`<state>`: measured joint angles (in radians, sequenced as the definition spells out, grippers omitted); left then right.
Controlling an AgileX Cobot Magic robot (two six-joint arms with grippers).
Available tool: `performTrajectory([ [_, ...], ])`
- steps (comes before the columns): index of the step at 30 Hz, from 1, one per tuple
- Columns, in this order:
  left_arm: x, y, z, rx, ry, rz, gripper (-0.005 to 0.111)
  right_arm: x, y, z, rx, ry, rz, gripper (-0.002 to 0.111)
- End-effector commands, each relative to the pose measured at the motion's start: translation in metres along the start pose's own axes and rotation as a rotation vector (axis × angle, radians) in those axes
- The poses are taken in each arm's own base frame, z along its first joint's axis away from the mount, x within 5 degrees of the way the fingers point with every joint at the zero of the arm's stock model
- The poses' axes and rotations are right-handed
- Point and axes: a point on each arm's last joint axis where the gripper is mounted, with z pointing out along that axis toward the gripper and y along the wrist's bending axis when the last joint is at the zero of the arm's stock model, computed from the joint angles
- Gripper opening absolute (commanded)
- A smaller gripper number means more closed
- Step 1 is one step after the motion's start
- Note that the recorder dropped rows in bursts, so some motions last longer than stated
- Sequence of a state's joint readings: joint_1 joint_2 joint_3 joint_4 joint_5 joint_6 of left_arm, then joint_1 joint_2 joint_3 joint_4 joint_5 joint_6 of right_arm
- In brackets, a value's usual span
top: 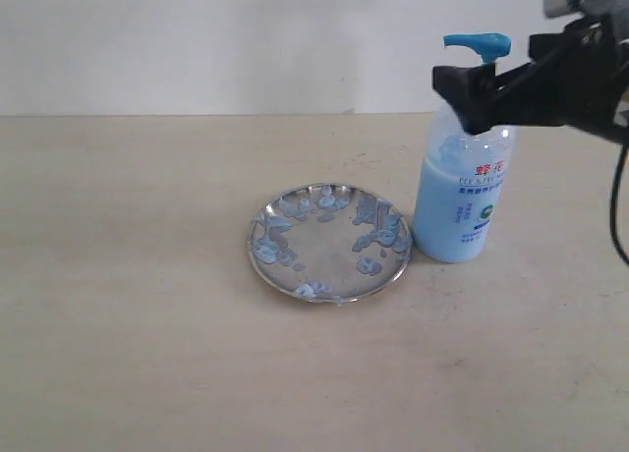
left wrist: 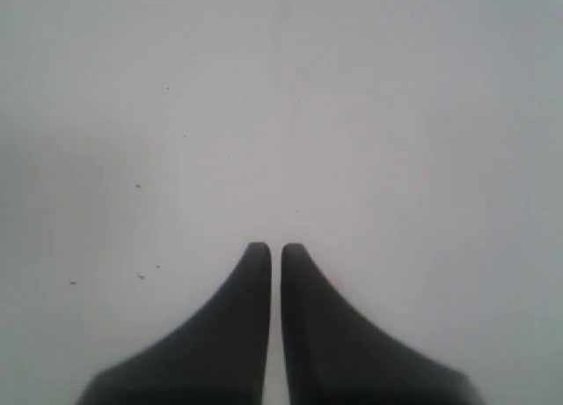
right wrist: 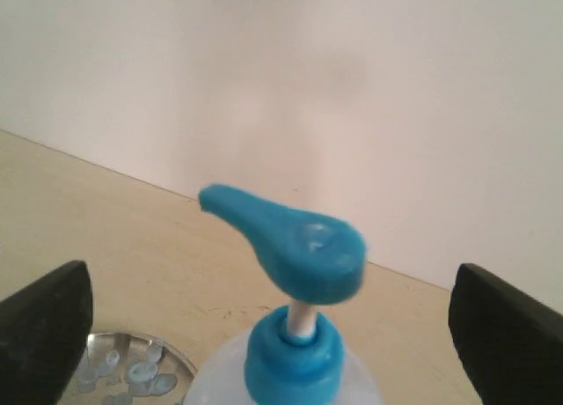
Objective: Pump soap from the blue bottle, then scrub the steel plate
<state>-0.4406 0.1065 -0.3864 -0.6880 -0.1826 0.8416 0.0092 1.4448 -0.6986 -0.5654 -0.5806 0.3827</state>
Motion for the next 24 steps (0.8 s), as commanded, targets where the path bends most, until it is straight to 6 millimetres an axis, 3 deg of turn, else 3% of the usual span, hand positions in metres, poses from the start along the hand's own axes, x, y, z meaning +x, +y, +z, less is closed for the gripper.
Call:
performTrajectory([
  [1,0.009,-0.007,-0.02,0.092,0.04,-0.111,0.004,-0.036,-0.005,-0.056,0.194,0.101,0.087,0.094],
  [3,0.018,-0.01,-0.02,0.11,0.069,-0.033,0.004,-0.05,-0.006,-0.085,0.283,0.115,0.081,0.069],
  [6,0.033,-0.011,-0.02,0.11,0.1,0.079,0.004,-0.072,-0.003,-0.141,0.409,0.084,0.071,0.002],
  [11,0.062,-0.013,-0.024,0.095,0.18,0.011,0.004,-0.086,0.013,-0.232,0.529,-0.033,0.074,0.001],
  [15,0.069,-0.013,-0.025,0.065,0.204,-0.096,0.004,-0.071,0.039,-0.297,0.488,-0.085,0.098,0.001],
  [17,0.068,-0.01,-0.024,0.029,0.193,-0.126,0.004,-0.059,0.056,-0.315,0.379,-0.143,0.13,0.001],
  [19,0.067,-0.007,-0.024,-0.003,0.181,-0.142,0.004,-0.047,0.067,-0.317,0.276,-0.236,0.151,0.001],
  [22,0.068,-0.006,-0.024,-0.008,0.183,-0.152,0.004,-0.024,0.067,-0.288,0.202,-0.277,0.216,0.001],
  [24,0.069,-0.007,-0.024,0.002,0.19,-0.166,0.004,-0.002,0.057,-0.258,0.217,-0.305,0.294,0.001],
])
